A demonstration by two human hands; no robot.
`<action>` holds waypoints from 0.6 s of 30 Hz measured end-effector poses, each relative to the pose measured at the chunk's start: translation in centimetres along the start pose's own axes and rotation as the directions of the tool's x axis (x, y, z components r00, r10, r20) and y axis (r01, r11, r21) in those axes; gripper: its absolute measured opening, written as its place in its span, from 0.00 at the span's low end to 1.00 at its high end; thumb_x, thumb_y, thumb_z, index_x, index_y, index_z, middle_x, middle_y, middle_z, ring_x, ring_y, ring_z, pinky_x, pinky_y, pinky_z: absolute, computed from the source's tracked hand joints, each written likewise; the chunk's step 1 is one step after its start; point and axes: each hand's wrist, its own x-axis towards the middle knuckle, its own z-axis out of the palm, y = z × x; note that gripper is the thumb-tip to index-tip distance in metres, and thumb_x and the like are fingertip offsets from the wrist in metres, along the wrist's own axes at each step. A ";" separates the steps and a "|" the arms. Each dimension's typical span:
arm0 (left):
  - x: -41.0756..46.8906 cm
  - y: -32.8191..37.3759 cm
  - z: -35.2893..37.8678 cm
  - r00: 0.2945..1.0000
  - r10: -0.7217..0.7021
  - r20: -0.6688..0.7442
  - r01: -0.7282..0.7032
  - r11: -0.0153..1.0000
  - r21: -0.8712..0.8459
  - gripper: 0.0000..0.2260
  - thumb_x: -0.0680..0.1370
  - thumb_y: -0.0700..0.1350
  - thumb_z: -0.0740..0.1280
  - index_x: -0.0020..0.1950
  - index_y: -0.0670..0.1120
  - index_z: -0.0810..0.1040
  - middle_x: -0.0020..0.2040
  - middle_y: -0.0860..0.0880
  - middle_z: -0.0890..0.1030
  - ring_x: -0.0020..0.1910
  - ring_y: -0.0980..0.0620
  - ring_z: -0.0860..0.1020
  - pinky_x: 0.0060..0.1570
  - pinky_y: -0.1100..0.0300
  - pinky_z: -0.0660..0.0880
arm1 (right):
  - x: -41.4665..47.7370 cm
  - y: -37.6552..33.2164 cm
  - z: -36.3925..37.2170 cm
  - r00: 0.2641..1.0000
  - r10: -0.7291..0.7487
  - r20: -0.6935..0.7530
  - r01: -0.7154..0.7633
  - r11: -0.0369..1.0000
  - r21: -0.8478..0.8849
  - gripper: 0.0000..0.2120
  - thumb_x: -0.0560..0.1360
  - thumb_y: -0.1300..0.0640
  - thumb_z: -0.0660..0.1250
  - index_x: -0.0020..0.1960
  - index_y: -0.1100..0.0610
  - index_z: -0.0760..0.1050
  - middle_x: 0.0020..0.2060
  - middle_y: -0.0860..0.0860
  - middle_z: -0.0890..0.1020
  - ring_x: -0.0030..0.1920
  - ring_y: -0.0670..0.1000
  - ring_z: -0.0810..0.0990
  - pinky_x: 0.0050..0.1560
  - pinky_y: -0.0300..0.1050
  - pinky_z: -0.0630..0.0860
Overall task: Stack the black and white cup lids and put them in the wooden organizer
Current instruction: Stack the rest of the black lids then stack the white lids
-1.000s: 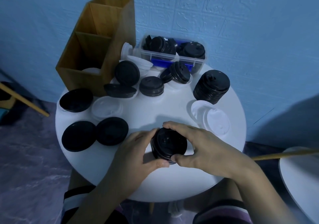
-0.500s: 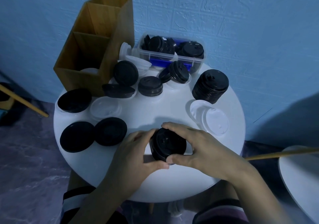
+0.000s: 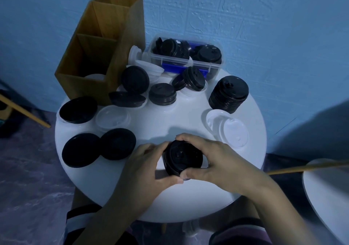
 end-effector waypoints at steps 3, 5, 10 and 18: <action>-0.1 -0.1 0.1 1.000 -0.005 0.003 0.005 1.000 0.004 0.35 0.61 0.71 0.69 0.66 0.70 0.64 0.53 0.67 0.71 0.61 0.69 0.67 0.51 0.73 0.64 | -0.1 0.1 0.5 1.000 0.001 -0.025 -0.002 1.000 -0.019 0.34 0.70 0.40 0.76 0.68 0.32 0.61 0.58 0.32 0.76 0.58 0.41 0.76 0.61 0.39 0.74; -0.1 -0.1 0.1 1.000 -0.001 -0.002 0.001 1.000 -0.005 0.35 0.61 0.72 0.68 0.67 0.70 0.64 0.53 0.66 0.71 0.60 0.69 0.67 0.51 0.73 0.65 | -0.2 0.4 0.8 0.999 0.008 -0.046 -0.009 1.000 -0.024 0.34 0.71 0.39 0.75 0.68 0.31 0.59 0.58 0.30 0.75 0.59 0.40 0.75 0.61 0.35 0.72; -0.2 -0.4 0.4 1.000 0.000 0.021 0.001 1.000 -0.023 0.41 0.67 0.70 0.69 0.76 0.74 0.52 0.57 0.65 0.69 0.60 0.68 0.67 0.56 0.71 0.65 | -0.1 0.6 1.3 0.994 0.021 -0.112 -0.023 1.000 -0.019 0.33 0.71 0.37 0.74 0.68 0.29 0.59 0.53 0.19 0.70 0.60 0.32 0.70 0.58 0.23 0.65; 0.0 -0.6 0.5 0.999 0.042 -0.023 -0.041 0.997 0.066 0.38 0.73 0.68 0.62 0.80 0.64 0.52 0.51 0.64 0.71 0.57 0.63 0.67 0.52 0.68 0.67 | 0.2 0.8 1.7 0.988 0.032 -0.153 -0.025 0.998 0.051 0.39 0.71 0.36 0.74 0.77 0.38 0.62 0.61 0.27 0.71 0.60 0.25 0.67 0.59 0.21 0.61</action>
